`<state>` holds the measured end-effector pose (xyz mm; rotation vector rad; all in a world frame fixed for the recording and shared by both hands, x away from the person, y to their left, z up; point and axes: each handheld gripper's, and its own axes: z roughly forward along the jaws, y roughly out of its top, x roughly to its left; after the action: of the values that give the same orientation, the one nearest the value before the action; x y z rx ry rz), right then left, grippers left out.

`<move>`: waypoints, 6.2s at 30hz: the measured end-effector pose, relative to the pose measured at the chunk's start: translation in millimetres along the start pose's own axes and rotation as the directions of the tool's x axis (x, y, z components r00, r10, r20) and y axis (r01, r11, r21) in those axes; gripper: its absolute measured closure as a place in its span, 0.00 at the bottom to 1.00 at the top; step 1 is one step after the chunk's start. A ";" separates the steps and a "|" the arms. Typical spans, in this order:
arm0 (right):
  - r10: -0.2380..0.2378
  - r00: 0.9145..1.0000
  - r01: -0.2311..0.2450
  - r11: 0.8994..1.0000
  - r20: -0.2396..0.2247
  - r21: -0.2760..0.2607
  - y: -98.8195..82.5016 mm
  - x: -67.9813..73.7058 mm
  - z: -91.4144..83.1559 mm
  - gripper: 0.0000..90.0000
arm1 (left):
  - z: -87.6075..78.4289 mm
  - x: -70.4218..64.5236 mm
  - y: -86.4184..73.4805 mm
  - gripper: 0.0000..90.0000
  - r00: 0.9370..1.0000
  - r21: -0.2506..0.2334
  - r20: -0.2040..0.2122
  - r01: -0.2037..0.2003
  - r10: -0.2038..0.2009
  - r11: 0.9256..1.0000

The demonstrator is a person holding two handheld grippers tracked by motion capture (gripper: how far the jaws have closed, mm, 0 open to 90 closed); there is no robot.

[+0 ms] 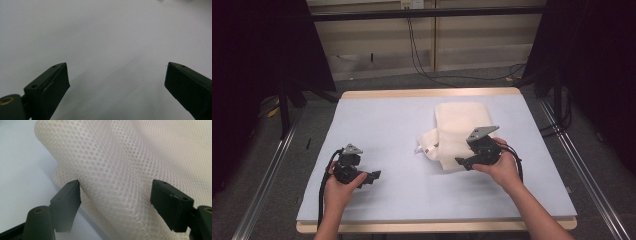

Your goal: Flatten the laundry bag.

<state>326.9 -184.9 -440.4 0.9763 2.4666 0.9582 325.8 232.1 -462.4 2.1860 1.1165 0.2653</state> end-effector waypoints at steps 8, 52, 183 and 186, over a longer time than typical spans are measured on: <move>-0.039 0.998 0.037 0.998 0.042 0.041 2.0 4.1 11.1 0.40 | 0.6 -0.2 0.9 0.06 1.000 0.002 0.006 0.004 -0.004 1.000; 0.136 0.989 -0.131 0.987 0.054 -0.088 -5.5 -17.0 -16.8 0.92 | 60.3 -99.9 50.4 0.07 0.959 -0.060 0.268 -0.076 0.089 0.995; 0.436 0.899 -0.410 0.874 0.050 -0.261 -72.2 -46.7 -42.7 0.93 | 79.6 -74.4 88.0 0.95 0.977 -0.052 0.165 0.146 -0.136 0.988; 0.420 0.907 -0.394 0.881 0.046 -0.261 -63.1 -41.0 -33.0 0.93 | 65.6 -59.8 81.0 0.95 0.985 -0.075 0.114 0.138 -0.129 0.988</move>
<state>309.0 -263.1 -458.0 1.4473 2.0298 1.2722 371.0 121.1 -453.9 2.0183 1.1648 0.1290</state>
